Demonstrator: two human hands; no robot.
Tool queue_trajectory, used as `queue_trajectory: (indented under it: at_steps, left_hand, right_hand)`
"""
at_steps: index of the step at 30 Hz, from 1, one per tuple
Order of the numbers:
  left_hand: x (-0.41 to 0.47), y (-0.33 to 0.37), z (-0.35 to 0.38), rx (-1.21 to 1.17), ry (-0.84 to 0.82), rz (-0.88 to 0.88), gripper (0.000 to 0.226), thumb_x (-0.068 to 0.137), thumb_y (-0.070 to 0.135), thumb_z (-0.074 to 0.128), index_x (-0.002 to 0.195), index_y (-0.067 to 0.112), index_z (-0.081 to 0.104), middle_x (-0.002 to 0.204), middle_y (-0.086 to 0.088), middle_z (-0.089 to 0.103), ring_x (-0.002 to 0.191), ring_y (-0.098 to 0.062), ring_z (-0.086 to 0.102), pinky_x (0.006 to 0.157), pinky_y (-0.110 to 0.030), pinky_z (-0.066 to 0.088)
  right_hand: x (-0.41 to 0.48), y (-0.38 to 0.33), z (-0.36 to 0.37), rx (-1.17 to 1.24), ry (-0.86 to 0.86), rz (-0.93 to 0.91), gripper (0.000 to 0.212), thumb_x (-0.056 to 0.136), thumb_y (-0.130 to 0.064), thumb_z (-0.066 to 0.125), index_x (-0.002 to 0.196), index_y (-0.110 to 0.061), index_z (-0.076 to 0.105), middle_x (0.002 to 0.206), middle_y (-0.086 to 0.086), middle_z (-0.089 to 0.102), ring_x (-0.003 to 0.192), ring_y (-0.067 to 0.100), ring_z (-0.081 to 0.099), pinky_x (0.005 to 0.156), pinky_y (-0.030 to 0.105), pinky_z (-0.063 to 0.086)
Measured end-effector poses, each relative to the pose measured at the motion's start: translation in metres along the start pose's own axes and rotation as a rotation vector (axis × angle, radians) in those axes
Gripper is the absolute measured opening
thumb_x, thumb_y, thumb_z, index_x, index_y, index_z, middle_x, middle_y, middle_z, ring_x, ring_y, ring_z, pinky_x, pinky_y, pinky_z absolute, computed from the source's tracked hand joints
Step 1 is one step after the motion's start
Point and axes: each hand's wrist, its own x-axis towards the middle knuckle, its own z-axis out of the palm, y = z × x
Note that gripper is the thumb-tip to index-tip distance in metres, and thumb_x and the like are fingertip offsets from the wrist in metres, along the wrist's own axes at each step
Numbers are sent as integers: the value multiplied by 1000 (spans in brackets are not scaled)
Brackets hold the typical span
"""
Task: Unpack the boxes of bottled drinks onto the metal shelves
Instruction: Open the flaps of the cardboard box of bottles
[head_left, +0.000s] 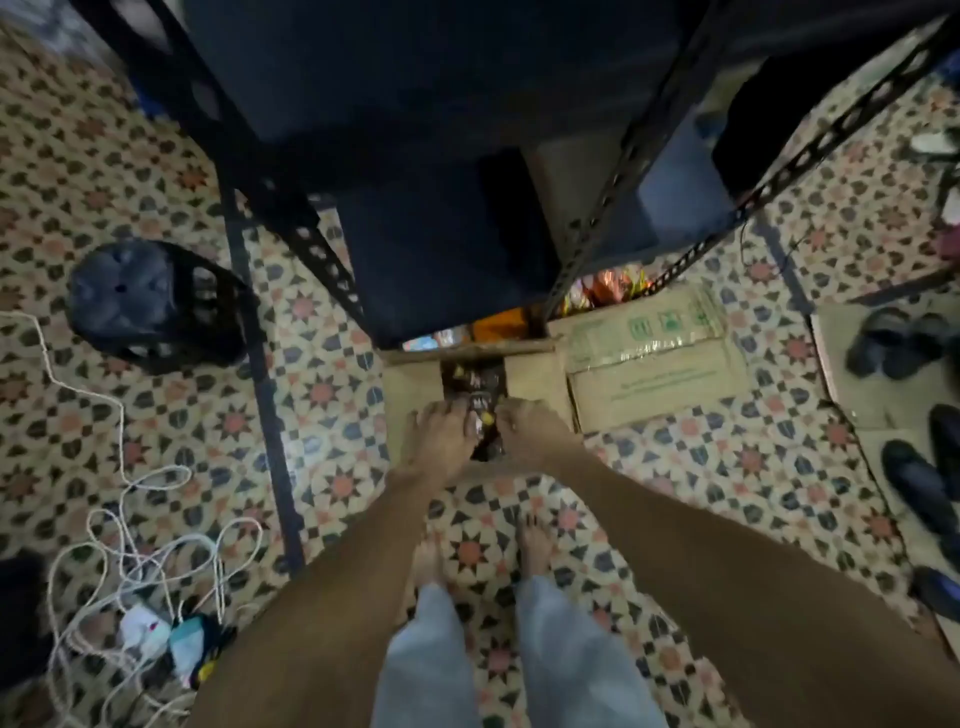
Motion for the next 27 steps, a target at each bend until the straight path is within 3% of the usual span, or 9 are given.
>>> queue_trajectory:
  at_steps: [3,6,9,12,15,18,20,22,27]
  left_hand:
    - [20,-15,13,-81,-164,-33,31,105,31,31,124,19,51,119,-11,63,105,-30,58,96,-48,44]
    - [37,-36,35,-88,-277,-44,34,106,28,31,130,17,51,127,-10,59,107,-31,57,94,-45,47]
    - [51,-58,57,-50,-309,-19,32,102,30,35,125,19,54,125,-5,57,111,-28,56,96,-44,47]
    - [71,-81,84,6,-379,9,34,86,44,40,110,28,57,123,-1,58,107,-22,55,95,-46,49]
    - [82,-97,112,-78,-345,-23,54,78,54,46,122,25,54,120,-2,58,112,-24,55,95,-48,49]
    - [71,-92,114,-86,-225,-24,48,88,32,57,133,18,47,127,-7,46,116,-28,50,93,-43,46]
    - [69,-93,119,-66,-126,-19,49,92,20,58,138,14,43,133,-11,42,115,-31,50,91,-44,45]
    - [67,-94,126,-66,-62,-9,49,93,19,55,140,12,42,134,-12,42,116,-31,49,92,-44,46]
    - [77,-103,129,-15,-22,-28,57,96,22,52,148,13,31,155,-14,24,133,-33,39,105,-44,43]
  right_hand:
    - [20,19,4,-14,-156,77,18,103,-26,42,93,-15,53,99,8,59,84,27,57,65,34,46]
    - [44,33,9,-65,-214,150,34,105,-20,35,121,-5,61,119,17,60,105,32,57,77,35,46]
    - [61,41,26,-115,-274,166,37,106,-21,39,133,-6,60,127,15,61,113,32,59,86,36,50]
    - [72,49,40,-49,-466,283,29,101,-14,52,124,-2,64,121,12,66,103,27,65,66,21,47]
    - [85,63,62,-114,-737,266,28,100,-14,55,124,-2,63,122,12,70,104,27,71,65,25,52]
    - [86,74,81,-130,-980,339,34,107,-19,41,136,-7,55,131,9,63,112,25,64,77,32,51]
    - [83,84,92,-177,-955,267,35,106,-25,41,134,-12,58,127,5,62,105,20,61,89,36,54]
    - [78,96,103,-226,-901,203,37,104,-27,43,134,-15,59,130,5,60,112,23,59,99,39,52]
    - [81,102,115,5,-609,211,25,98,-17,51,112,-9,71,107,10,71,98,25,67,91,38,54]
